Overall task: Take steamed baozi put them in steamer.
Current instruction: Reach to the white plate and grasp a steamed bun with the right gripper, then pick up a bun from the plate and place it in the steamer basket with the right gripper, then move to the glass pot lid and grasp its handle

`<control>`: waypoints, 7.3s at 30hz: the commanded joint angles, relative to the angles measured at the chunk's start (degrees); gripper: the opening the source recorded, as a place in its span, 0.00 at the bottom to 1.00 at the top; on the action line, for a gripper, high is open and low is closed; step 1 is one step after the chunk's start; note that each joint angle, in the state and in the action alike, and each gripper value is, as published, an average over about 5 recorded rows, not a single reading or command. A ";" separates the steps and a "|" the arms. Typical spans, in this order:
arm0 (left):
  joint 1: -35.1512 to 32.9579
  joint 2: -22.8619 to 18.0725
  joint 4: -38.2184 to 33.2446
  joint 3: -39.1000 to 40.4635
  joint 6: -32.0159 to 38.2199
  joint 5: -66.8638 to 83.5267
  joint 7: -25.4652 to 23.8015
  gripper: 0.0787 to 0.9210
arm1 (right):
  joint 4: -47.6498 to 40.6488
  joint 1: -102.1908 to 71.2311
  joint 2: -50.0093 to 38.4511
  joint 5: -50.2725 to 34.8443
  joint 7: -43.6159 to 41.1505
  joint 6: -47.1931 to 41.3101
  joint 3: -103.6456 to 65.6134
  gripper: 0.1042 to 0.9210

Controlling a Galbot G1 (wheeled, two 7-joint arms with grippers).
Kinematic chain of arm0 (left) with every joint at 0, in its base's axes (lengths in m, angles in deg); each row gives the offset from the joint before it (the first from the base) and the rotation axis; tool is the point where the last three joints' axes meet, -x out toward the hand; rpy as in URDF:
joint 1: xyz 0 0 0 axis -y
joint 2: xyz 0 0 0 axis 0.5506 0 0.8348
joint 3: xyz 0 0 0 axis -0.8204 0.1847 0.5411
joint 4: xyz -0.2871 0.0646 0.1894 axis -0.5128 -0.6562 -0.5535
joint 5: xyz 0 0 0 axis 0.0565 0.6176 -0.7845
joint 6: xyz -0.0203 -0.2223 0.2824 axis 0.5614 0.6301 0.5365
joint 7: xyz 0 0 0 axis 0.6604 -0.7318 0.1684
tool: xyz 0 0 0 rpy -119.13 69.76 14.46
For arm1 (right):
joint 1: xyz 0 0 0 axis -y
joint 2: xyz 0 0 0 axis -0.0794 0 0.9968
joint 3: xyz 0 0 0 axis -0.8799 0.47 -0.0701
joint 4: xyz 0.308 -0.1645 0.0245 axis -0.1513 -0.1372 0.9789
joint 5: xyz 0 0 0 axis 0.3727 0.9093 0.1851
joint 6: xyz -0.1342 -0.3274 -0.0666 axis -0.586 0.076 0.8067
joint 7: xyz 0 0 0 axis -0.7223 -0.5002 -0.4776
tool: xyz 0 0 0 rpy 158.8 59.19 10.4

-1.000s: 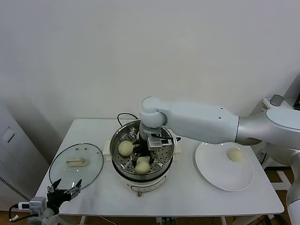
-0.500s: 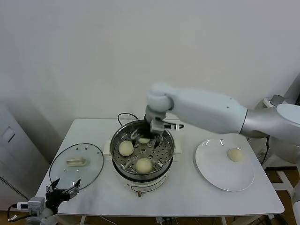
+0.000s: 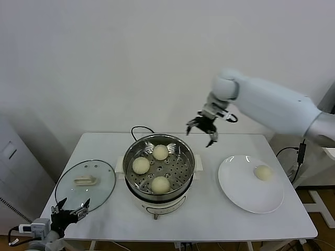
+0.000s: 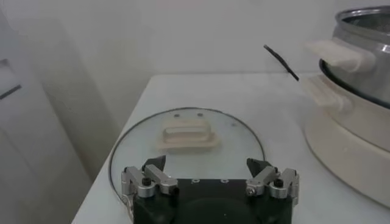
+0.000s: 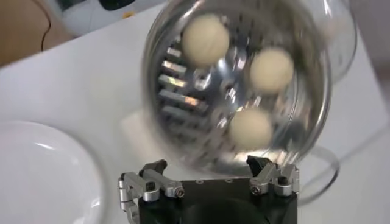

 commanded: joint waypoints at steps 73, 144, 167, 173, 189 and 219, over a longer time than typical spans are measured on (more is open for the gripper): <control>0.85 0.65 0.02 1.37 -0.48 -0.47 0.00 0.88 | -35.72 -32.43 -3.81 35.58 11.45 5.27 -37.16 0.72; -0.02 -0.87 -1.71 0.92 -0.88 -1.28 0.59 0.88 | 25.53 22.73 3.89 -50.59 38.25 -51.45 31.03 0.39; 0.16 -0.90 -1.62 0.86 -0.79 -0.87 0.61 0.88 | 20.11 12.14 9.44 -49.42 40.12 -52.17 30.21 0.39; 0.12 -0.87 -1.43 0.79 -0.69 -0.67 0.59 0.88 | 19.63 9.71 9.60 -48.43 40.93 -52.28 29.93 0.39; 0.11 -1.08 -1.14 0.73 -0.60 -0.56 0.60 0.88 | 19.37 8.38 8.09 -47.93 41.12 -52.51 27.32 0.67; 3.65 -0.75 -0.04 0.71 -0.99 -0.58 -0.21 0.88 | 24.69 -42.68 -24.35 -54.75 68.70 -18.27 -42.05 0.88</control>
